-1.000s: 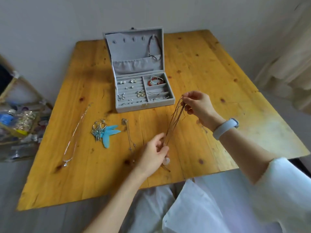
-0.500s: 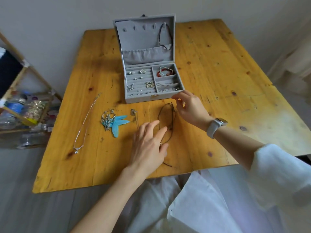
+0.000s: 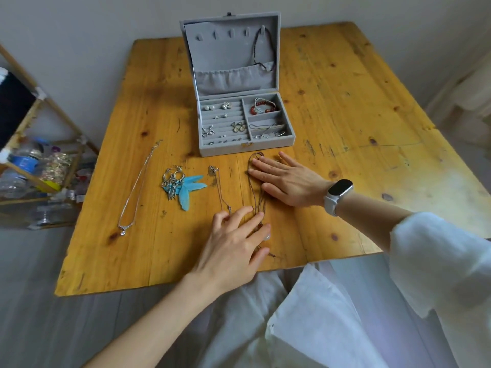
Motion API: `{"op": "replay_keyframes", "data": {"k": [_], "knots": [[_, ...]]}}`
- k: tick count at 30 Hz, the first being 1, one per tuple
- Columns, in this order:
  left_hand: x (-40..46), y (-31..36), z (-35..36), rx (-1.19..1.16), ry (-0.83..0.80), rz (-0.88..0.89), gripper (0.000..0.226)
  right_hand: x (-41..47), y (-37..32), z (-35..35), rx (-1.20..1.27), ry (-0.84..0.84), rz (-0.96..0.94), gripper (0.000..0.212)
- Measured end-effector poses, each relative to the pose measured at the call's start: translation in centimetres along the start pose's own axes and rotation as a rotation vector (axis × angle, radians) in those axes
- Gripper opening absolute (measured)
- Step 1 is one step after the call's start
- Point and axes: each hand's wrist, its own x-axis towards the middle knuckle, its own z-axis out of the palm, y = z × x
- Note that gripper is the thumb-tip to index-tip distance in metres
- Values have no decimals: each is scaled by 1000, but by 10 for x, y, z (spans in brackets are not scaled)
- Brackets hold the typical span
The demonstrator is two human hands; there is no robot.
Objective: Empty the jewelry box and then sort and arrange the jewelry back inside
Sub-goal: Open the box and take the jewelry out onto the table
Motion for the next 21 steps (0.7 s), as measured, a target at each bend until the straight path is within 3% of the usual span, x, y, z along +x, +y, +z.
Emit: {"op": "replay_keyframes", "data": {"k": [3, 9, 15, 21], "knots": [[0, -1, -1, -16, 18, 24, 40, 0, -2, -3, 81, 36, -1, 57], [21, -17, -7, -118, 177, -4, 37, -5, 0, -21, 235, 342, 4, 49], [106, -63, -34, -53, 238, -95, 40, 25, 37, -67, 251, 561, 211, 28], [194, -112, -61, 51, 300, -218, 47, 78, 80, -116, 358, 713, 514, 31]]}}
